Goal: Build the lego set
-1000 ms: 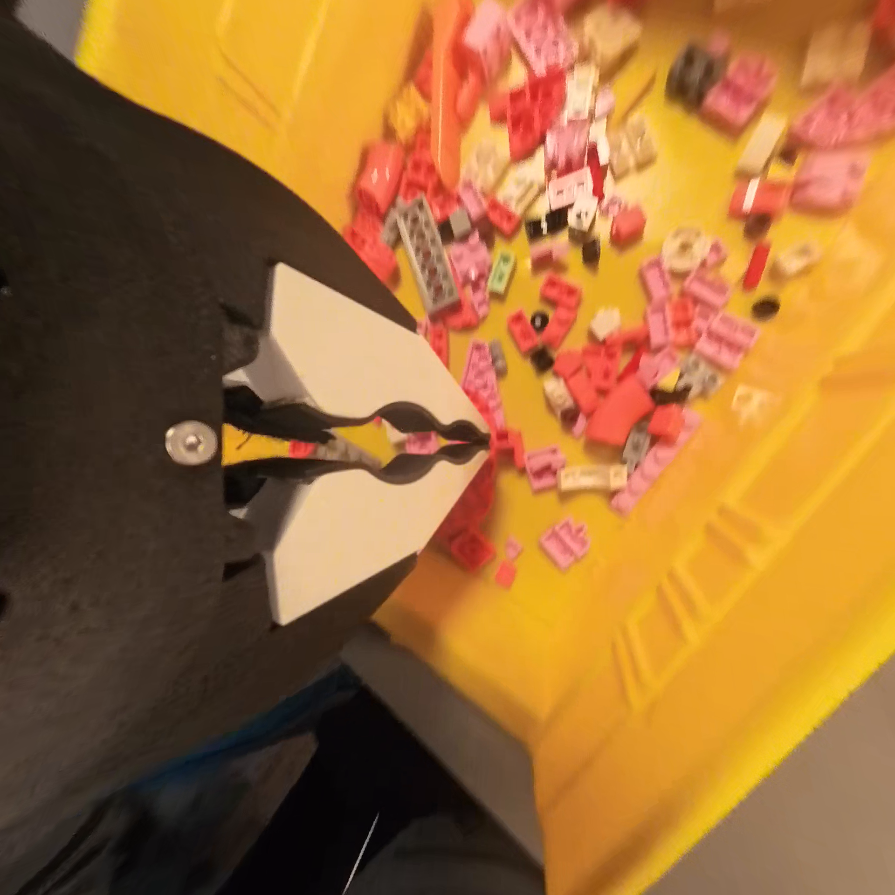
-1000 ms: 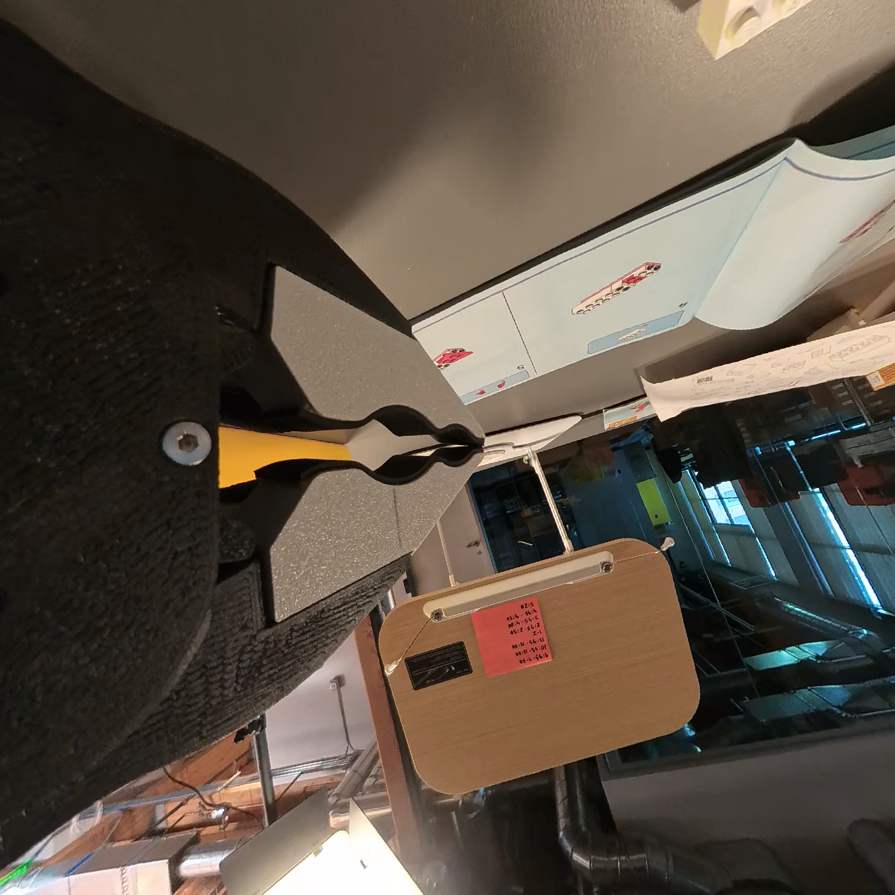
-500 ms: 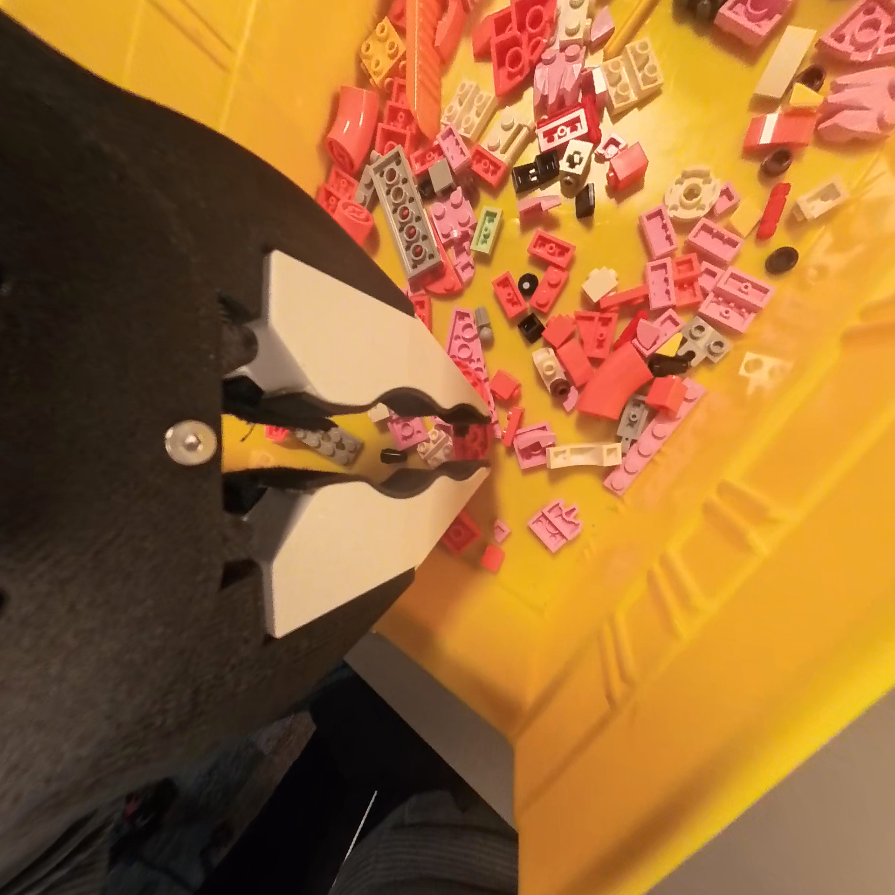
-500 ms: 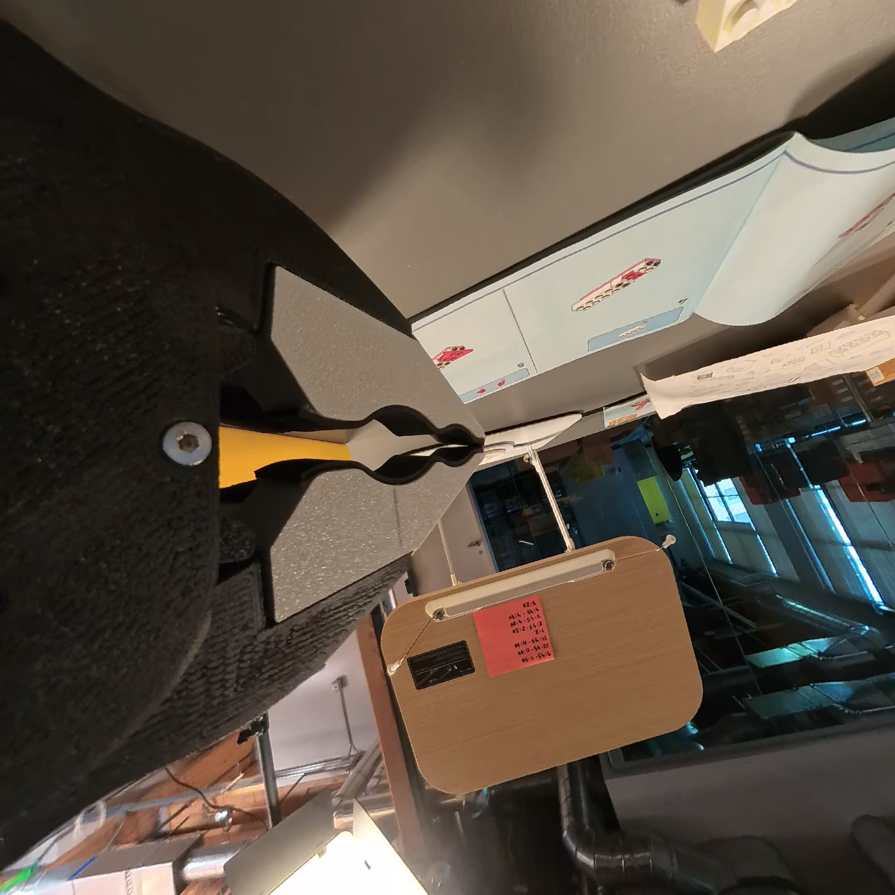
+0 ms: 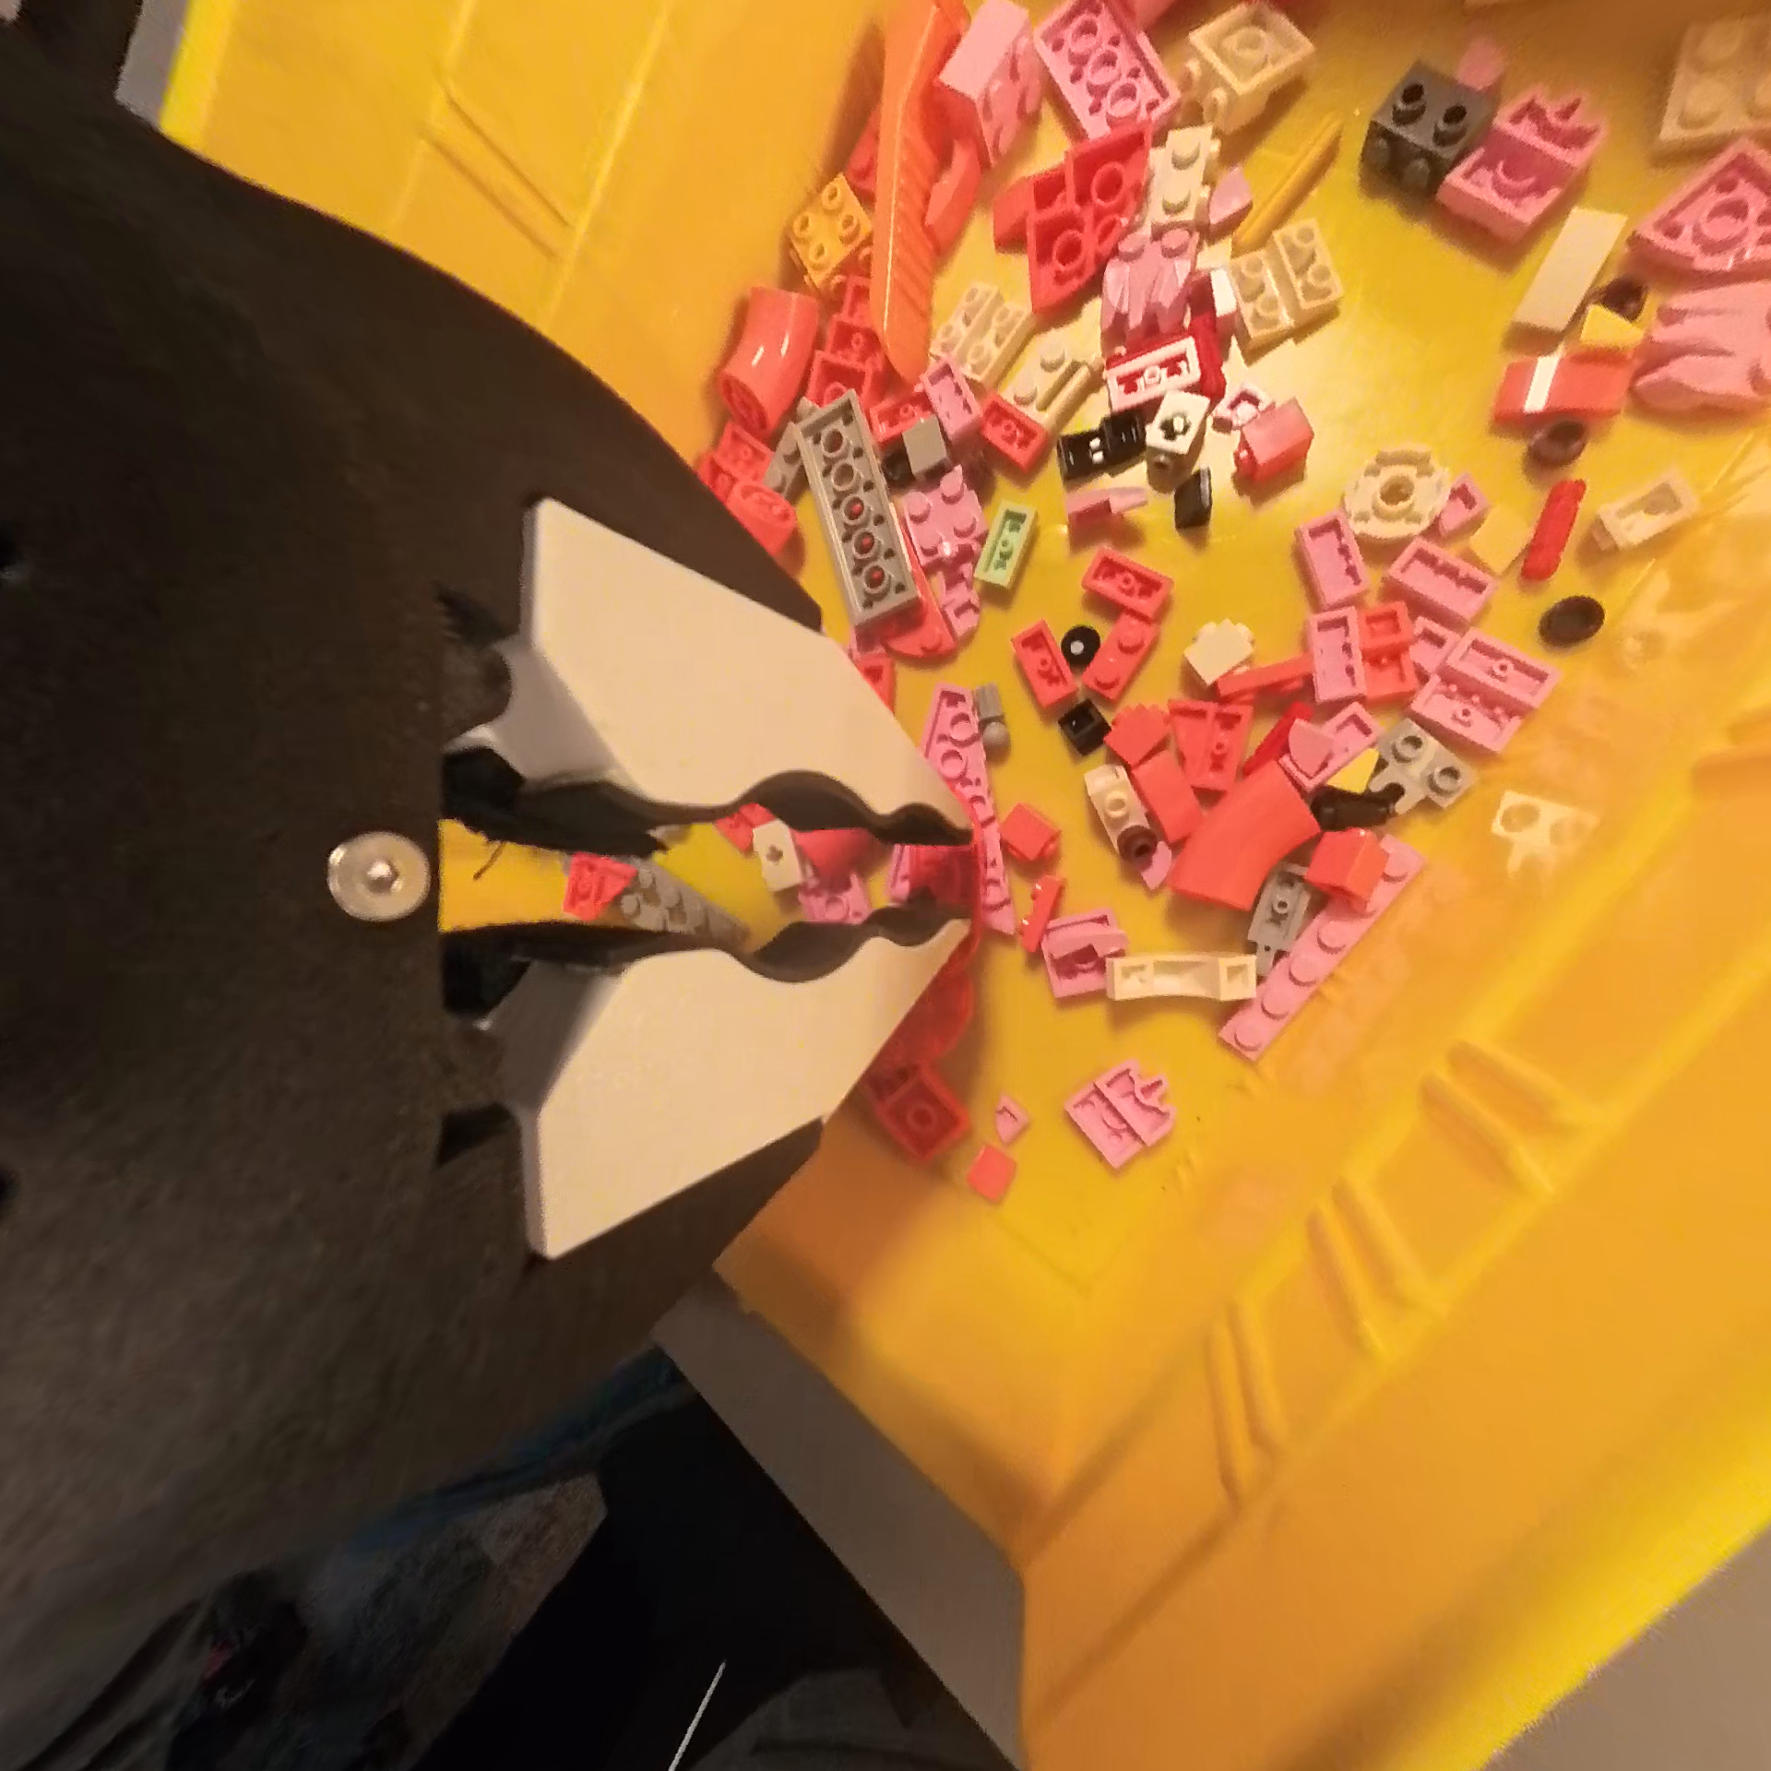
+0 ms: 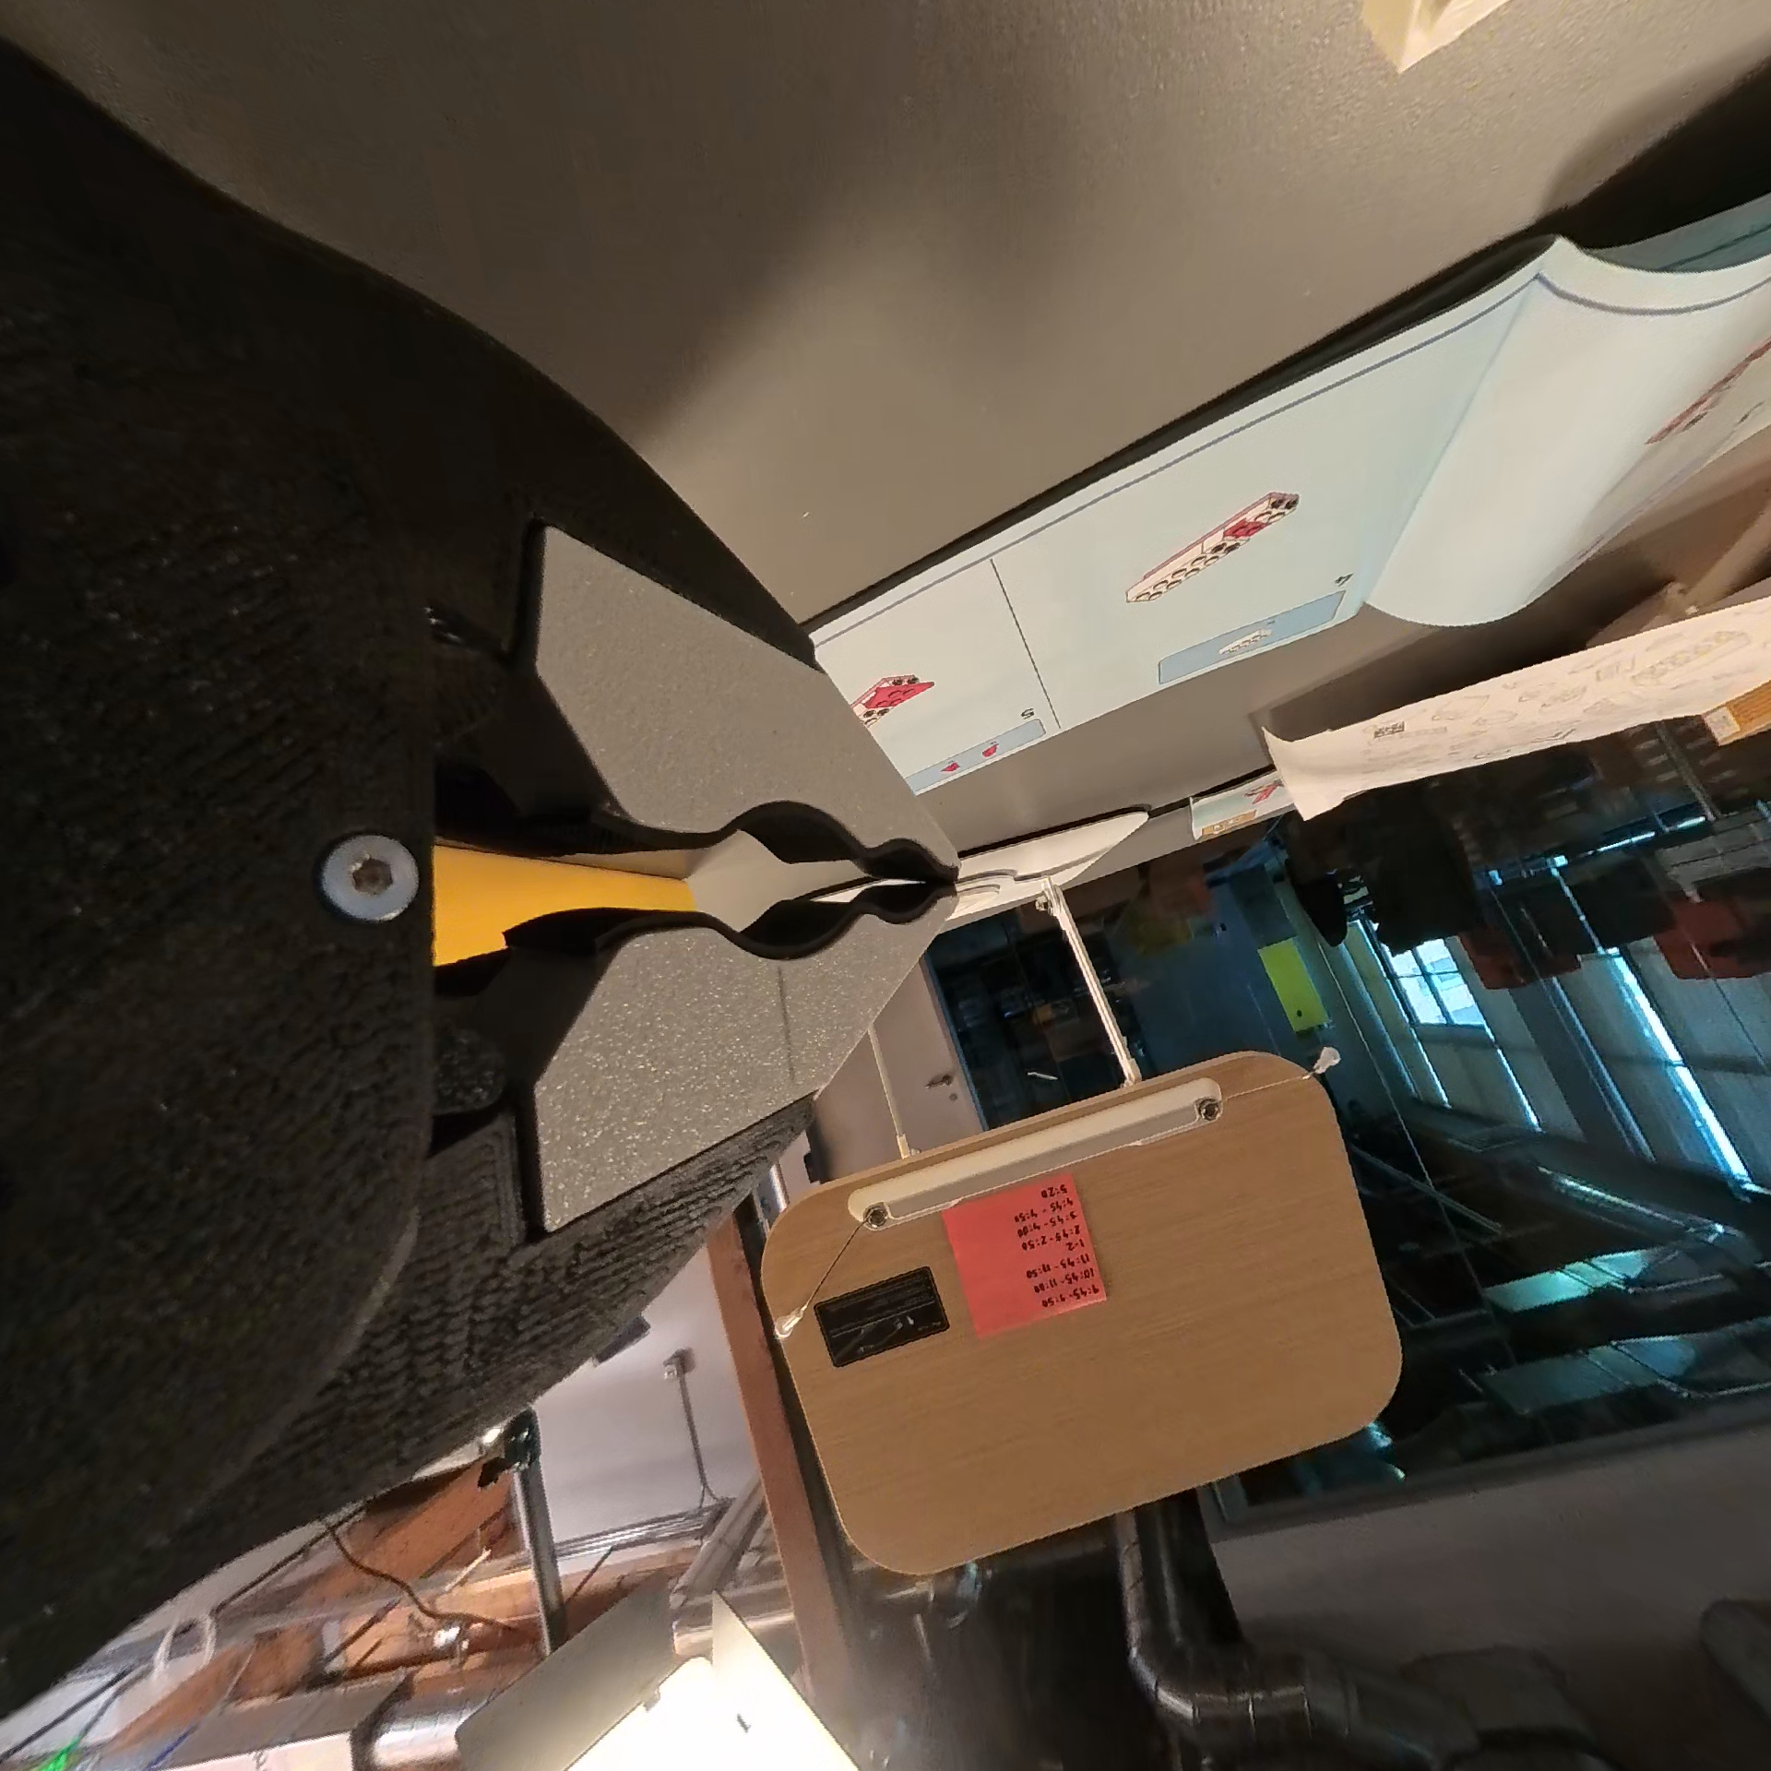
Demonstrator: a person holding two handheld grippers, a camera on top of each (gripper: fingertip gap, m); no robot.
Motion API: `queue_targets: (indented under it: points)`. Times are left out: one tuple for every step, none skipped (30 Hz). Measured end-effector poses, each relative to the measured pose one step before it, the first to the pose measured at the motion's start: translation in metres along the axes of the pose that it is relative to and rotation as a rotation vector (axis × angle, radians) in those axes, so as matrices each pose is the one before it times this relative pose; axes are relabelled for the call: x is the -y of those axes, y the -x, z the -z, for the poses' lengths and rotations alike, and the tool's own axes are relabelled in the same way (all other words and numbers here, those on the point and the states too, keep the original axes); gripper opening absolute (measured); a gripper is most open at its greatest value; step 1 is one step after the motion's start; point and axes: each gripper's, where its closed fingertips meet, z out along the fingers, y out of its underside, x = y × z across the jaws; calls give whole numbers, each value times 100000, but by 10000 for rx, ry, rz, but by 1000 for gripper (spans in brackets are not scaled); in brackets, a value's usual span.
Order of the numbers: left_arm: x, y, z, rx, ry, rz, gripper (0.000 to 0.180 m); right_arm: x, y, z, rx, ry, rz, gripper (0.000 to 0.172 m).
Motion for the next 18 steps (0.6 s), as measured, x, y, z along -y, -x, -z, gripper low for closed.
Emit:
queue_targets:
  points:
    - [102,366,144,204,-58,20,11,-19,-34,18,-8,3,-21,0]
    - [198,703,230,395,-117,46,11,-25,-28,-2,-9,3,-21,0]
    - [425,1550,366,903,-248,128,8,11,-30,9,-5,-8,-29,0]
    - [538,2190,492,1269,-309,220,0,8,-19,7,3,-13,-35,0]
    - [513,1896,461,1023,-266,167,0,6,-30,1,-1,-6,-24,0]
    - [670,1416,381,668,-316,256,0,8,-26,16,-10,-11,-18,0]
    - [880,865,294,265,-393,343,0,29,-21,11,-4,-16,-20,0]
    - [965,376,179,-59,-405,339,0,14,-26,8,-5,-6,-16,0]
    - [837,169,7,-179,-299,328,0,3,-17,0,-8,0,-4,0]
    - [650,206,-179,-139,-150,291,0,3,2,9,-1,-1,-3,0]
    - [524,244,-343,-65,-84,186,0,21,-5,16,-2,-3,-1,0]
    - [400,79,-472,-123,-28,62,1,8,10,7,0,-1,5,0]
    - [364,-130,-575,-220,-24,-9,4,6,24,-2,4,3,11,0]
    - [365,-157,-633,-232,-32,34,7,-8,26,-8,3,9,18,0]
    - [403,-217,-666,-277,-52,75,11,13,-18,-3,-23,4,22,0]
    - [471,-253,-699,-323,-104,94,17,84,-142,29,-102,-36,36,0]
    - [634,-112,-749,-281,-190,184,23,219,-276,92,-174,-101,48,0]
    - [738,-98,-803,-316,-247,266,28,261,-230,95,-153,-121,26,0]
